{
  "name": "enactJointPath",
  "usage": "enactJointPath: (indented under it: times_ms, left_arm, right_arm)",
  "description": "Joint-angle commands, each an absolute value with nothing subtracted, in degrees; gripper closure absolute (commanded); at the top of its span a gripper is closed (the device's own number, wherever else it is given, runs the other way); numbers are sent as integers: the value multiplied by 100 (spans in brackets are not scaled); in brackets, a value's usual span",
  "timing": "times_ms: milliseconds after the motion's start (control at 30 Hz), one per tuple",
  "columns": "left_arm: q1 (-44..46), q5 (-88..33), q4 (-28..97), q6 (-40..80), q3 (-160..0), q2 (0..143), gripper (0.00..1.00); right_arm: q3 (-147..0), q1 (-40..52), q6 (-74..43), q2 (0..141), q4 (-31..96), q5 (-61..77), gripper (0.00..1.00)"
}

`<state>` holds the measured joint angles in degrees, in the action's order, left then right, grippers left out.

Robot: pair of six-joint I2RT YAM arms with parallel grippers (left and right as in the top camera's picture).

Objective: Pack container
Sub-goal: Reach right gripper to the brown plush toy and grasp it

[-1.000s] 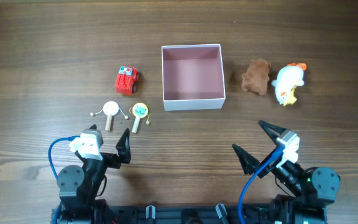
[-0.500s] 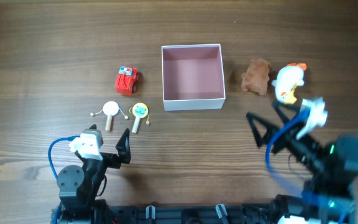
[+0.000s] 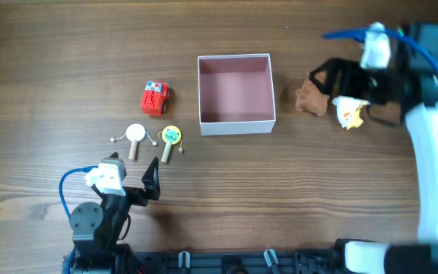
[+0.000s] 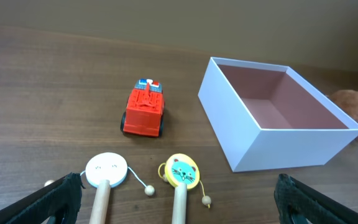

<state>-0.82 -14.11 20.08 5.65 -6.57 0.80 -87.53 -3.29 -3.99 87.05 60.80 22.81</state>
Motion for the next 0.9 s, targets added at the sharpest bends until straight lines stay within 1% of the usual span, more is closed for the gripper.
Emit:
enactJointPath:
  times_ms: [0, 67, 167, 267, 433, 667, 733, 867]
  left_arm:
    - [-113, -1520, 1994, 495, -615, 38, 0]
    - [-113, -1520, 1994, 497, -615, 38, 0]
    - [-113, -1520, 1994, 495, -615, 38, 0]
    - [-113, -1520, 1994, 495, -615, 38, 0]
    - [-113, -1520, 1994, 497, -615, 38, 0]
    - [-113, -1520, 1994, 495, -615, 38, 0]
    - [-113, -1520, 1994, 495, -615, 38, 0]
    - [-113, -1520, 1994, 495, -615, 38, 0]
  right_arm:
    - [-9579, 99, 154, 9618, 6241, 1437, 0]
    - [-9577, 150, 150, 9861, 5964, 1435, 0]
    - [-9577, 82, -526, 10331, 5531, 1251, 0]
    - [-9577, -3, -845, 10842, 5242, 1203, 0]
    - [-9574, 3, -1315, 11489, 5280, 631, 0]
    - [-9550, 3, -1656, 12250, 5426, 423, 1]
    - [-9529, 8, -1673, 12418, 5452, 432, 6]
    - [-9476, 14, -1669, 12464, 5459, 427, 27]
